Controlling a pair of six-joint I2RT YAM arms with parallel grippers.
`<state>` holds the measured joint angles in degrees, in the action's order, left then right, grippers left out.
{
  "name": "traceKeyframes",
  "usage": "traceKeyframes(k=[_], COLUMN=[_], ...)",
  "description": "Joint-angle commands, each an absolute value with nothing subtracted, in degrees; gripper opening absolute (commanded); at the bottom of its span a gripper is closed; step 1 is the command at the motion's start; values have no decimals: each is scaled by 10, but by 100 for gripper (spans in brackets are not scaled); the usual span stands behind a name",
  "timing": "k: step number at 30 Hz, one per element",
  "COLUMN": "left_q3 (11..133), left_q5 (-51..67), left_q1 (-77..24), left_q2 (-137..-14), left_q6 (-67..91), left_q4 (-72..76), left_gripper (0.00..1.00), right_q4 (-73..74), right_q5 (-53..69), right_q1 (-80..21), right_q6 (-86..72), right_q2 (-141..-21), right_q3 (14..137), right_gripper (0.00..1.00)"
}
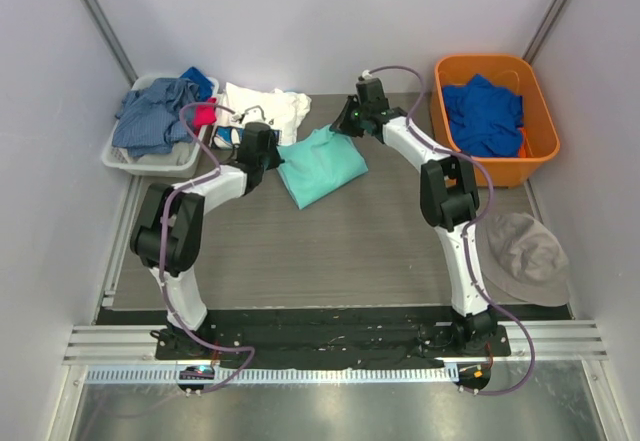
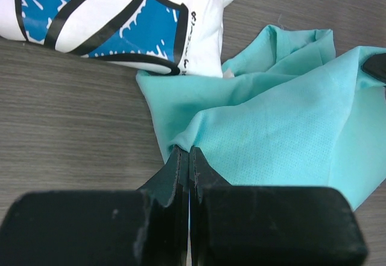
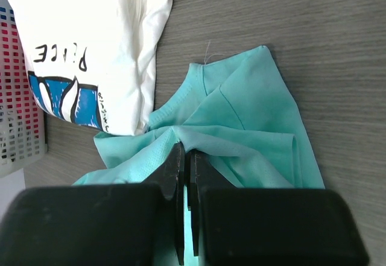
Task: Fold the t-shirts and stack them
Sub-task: Fold the tshirt
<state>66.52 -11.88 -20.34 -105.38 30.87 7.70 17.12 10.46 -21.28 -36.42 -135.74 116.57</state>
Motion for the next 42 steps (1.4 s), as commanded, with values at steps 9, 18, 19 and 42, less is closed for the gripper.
traceKeyframes(k=[9, 18, 19, 42], left_q3=[722, 735, 734, 455], left_q5=[-84, -117, -123, -112], left_q1=[-173, -132, -127, -191], left_q2=[-1113, -1115, -1110, -882], left_q6=[305, 297, 295, 416], left_q4=[129, 105, 104, 135], left_gripper=[0, 93, 100, 100], right_q4=[153, 125, 122, -24], right_q5=[125, 120, 118, 263], right_q1=[-195, -149, -139, -86], right_q6=[-356, -331, -330, -306], right_q2=[-1424, -1441, -1437, -1268], right_q3=[1270, 1289, 1282, 871], right_gripper=[1, 51, 54, 64])
